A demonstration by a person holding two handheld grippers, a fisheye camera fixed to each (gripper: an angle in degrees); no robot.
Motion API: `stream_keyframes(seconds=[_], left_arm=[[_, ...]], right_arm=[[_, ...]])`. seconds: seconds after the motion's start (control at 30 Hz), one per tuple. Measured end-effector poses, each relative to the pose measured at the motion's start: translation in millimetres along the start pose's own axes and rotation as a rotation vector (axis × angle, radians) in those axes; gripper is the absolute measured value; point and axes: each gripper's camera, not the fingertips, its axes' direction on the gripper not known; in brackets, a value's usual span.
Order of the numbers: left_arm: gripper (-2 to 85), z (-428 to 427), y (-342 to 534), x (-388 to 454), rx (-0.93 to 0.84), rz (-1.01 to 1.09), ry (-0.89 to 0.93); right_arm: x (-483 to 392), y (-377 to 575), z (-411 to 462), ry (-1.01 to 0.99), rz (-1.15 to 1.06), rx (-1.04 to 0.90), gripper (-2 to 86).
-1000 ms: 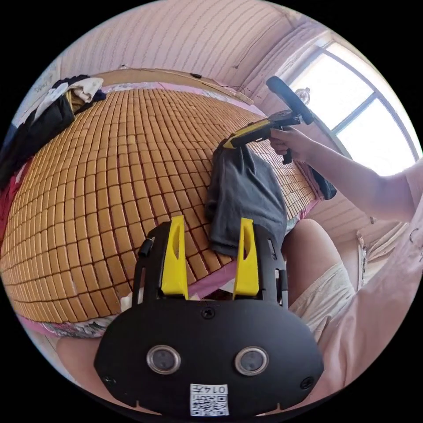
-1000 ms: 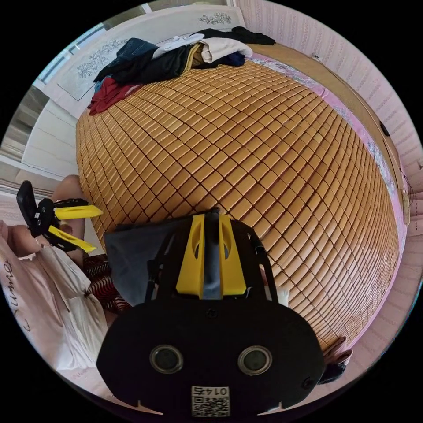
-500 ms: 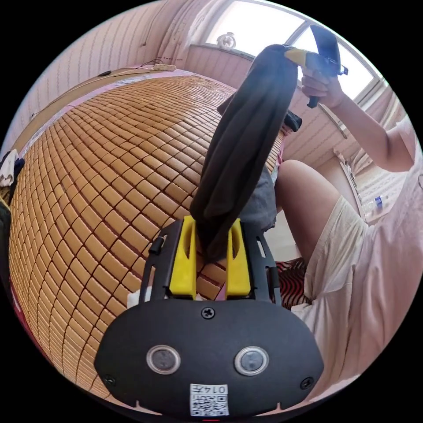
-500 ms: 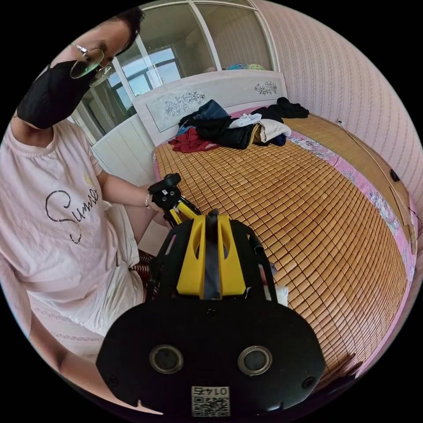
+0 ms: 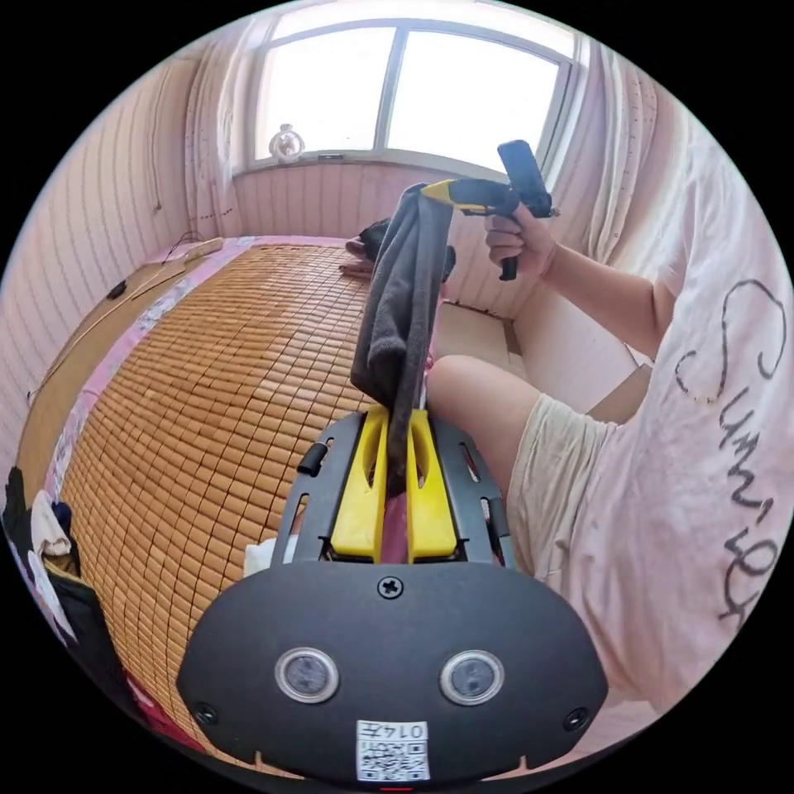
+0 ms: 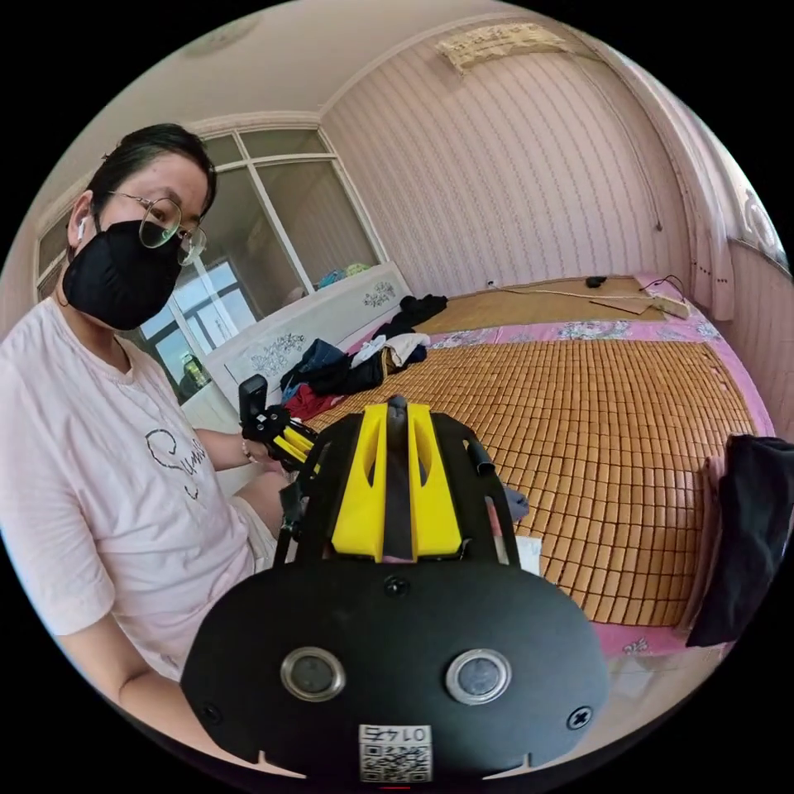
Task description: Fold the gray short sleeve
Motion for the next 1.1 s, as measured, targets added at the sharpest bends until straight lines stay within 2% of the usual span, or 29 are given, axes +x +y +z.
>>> stream_keyframes(seconds=[0.13, 0.3, 0.33, 0.4, 0.47, 0.53, 0.6, 0.7, 0.77, 0.83, 0.97, 1.1], left_arm=[[2.6, 30, -70, -2, 0.051, 0.074, 0.163], [3.0, 72, -165, 3, 0.137, 0.155, 0.279], [3.2, 84, -193, -1, 0.16, 0.13, 0.297], [3.7, 110, -233, -15, 0.162, 0.042, 0.338], [5.0, 151, -272, -43, 0.118, -0.054, 0.252], [6.0, 176, -279, -68, 0.027, -0.176, 0.132], [6.4, 183, -266, -90, -0.016, -0.259, 0.114], [6.9, 166, -222, -100, -0.05, -0.241, 0.079], [6.9, 137, -168, -92, -0.078, -0.182, 0.014], [6.8, 108, -120, -82, -0.072, -0.178, -0.022], [6.1, 25, 4, -41, -0.077, -0.284, -0.197], [4.6, -51, 93, 4, -0.038, -0.412, -0.41]], right_arm=[[25, 7, -65, 0.218, 0.122, 0.061, 3.6], [60, -30, -125, 0.501, 0.089, -0.009, 3.3], [79, -49, -135, 0.565, 0.082, -0.037, 3.5], [133, -83, -145, 0.554, 0.171, -0.09, 4.0], [225, -114, -138, 0.641, 0.385, -0.147, 5.5], [281, -117, -121, 0.756, 0.546, -0.206, 8.5], [307, -110, -99, 0.845, 0.614, -0.272, 11.1], [304, -87, -78, 0.879, 0.58, -0.203, 11.8], [282, -55, -66, 0.799, 0.549, -0.143, 11.8], [253, -26, -49, 0.767, 0.493, -0.169, 11.8], [171, 49, 7, 0.703, 0.378, -0.285, 11.5], [117, 81, 64, 0.58, 0.254, -0.399, 11.4]])
